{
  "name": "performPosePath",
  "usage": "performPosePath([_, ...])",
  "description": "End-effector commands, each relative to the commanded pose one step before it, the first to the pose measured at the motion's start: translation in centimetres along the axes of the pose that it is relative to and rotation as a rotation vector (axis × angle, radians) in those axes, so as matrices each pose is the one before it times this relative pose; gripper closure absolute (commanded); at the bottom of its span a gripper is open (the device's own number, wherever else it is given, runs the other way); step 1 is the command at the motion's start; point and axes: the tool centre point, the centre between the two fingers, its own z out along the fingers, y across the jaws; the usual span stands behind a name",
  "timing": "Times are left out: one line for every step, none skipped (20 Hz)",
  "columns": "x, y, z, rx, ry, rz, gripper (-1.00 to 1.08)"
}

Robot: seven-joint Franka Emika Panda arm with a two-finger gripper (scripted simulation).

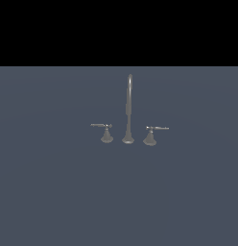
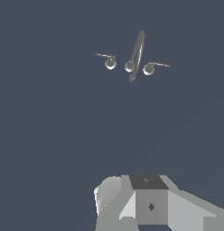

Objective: Turn on the faucet by rotating a designated handle.

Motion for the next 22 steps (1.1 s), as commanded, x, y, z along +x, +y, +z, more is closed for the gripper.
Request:
performPosePath([0.0, 0.001, 0.0, 0.0, 0.0, 0.0, 1.08])
performPosePath([-0.016, -0.019, -0.004, 0.0, 0.0, 0.0, 1.08])
performPosePath([0.019, 0.041, 0.033, 0.0012, -0.00145, 0.0013, 1.08])
performPosePath([0.003, 0.028, 0.034, 0.00151, -0.00175, 0.00152, 1.08])
performPosePath([-0.001, 0.033, 0.045, 0.00213, -0.00235, 0.00194, 1.08])
performPosePath([-0.005, 0.041, 0.057, 0.0029, -0.00299, 0.00225, 1.08])
performPosePath([-0.012, 0.047, 0.065, 0.00376, -0.00352, 0.00223, 1.08])
performPosePath([-0.026, 0.032, 0.052, 0.00371, -0.00304, 0.00134, 1.08])
performPosePath([-0.033, 0.021, 0.038, 0.00344, -0.00238, 0.00036, 1.08])
performPosePath([-0.041, 0.007, 0.023, 0.00304, -0.00169, -0.00057, 1.08])
performPosePath([-0.046, -0.007, 0.008, 0.00243, -0.00095, -0.00132, 1.08])
performPosePath([-0.038, -0.014, -0.004, 0.00151, -0.00026, -0.00156, 1.08])
performPosePath([-0.017, -0.01, -0.007, 0.00038, 0.00015, -0.00089, 1.08])
performPosePath([0.021, 0.021, 0.004, 0.0, 0.0, 0.0, 1.08])
performPosePath([0.021, -0.01, -0.004, -0.00186, 0.00047, 0.00158, 1.08])
performPosePath([0.068, 0.035, 0.019, -0.00198, -0.00017, 0.00322, 1.08])
performPosePath([0.099, 0.054, 0.033, -0.0027, -0.00051, 0.00504, 1.08])
performPosePath([0.129, 0.072, 0.046, -0.00334, -0.00081, 0.00667, 1.08])
performPosePath([0.16, 0.089, 0.06, -0.00401, -0.00108, 0.00825, 1.08])
performPosePath([0.189, 0.104, 0.072, -0.00468, -0.00128, 0.00973, 1.08])
performPosePath([0.214, 0.114, 0.082, -0.0053, -0.00137, 0.0109, 1.08])
performPosePath([0.241, 0.124, 0.092, -0.00598, -0.0014, 0.01202, 1.08])
